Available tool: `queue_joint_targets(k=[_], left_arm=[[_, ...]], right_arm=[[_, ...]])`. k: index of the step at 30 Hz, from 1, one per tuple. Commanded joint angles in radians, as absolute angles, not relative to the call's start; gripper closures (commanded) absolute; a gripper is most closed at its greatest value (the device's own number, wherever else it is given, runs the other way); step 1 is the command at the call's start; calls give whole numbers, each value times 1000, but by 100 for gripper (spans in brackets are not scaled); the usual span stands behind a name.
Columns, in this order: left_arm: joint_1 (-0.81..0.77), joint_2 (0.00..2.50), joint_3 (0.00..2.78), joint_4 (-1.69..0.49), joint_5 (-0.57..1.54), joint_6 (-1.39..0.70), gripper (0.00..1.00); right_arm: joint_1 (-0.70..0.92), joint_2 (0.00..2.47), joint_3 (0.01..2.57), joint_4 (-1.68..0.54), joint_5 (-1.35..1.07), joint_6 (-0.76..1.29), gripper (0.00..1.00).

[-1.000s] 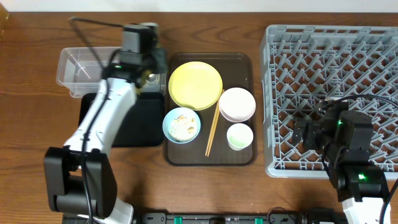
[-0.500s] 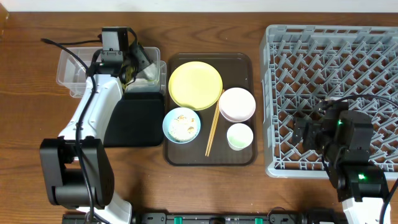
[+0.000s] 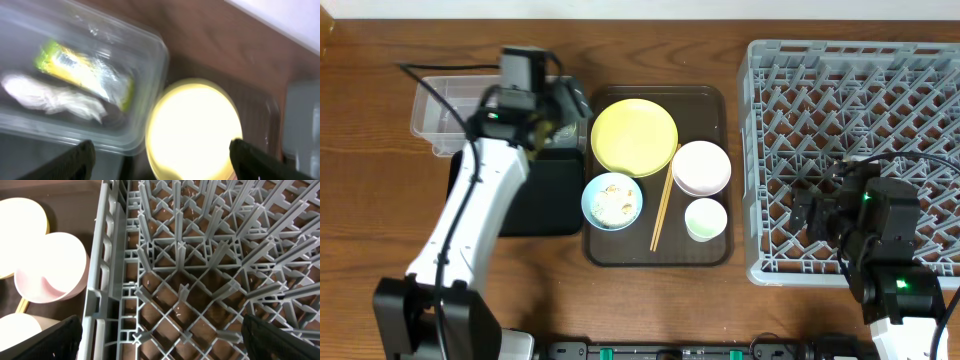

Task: Sort waste into correct bins and load items into the dishwasher rack
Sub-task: 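Carry the wrapper left and release it into the clear bin, then grasp the rim of the light-blue bowl with the left gripper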

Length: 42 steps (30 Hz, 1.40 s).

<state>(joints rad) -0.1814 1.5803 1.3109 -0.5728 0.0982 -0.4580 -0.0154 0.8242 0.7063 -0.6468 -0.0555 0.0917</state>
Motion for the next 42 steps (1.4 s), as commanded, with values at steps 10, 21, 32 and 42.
queue_joint_targets(k=[10,21,32,42], left_arm=[[-464,1675,1240,-718,92,-416,17],[-594,1831,1225,-710,92,-416,33],[-619,1885,1225,-710,92,-416,66],[-619,1885,1217,-710,92,-416,79]], right_arm=[[1,823,725,-648,-57,98,1],[1,823,725,-648,-57,98,1],[1,823,725,-647,-57,98,1],[1,823,725,-648,-57,98,1]])
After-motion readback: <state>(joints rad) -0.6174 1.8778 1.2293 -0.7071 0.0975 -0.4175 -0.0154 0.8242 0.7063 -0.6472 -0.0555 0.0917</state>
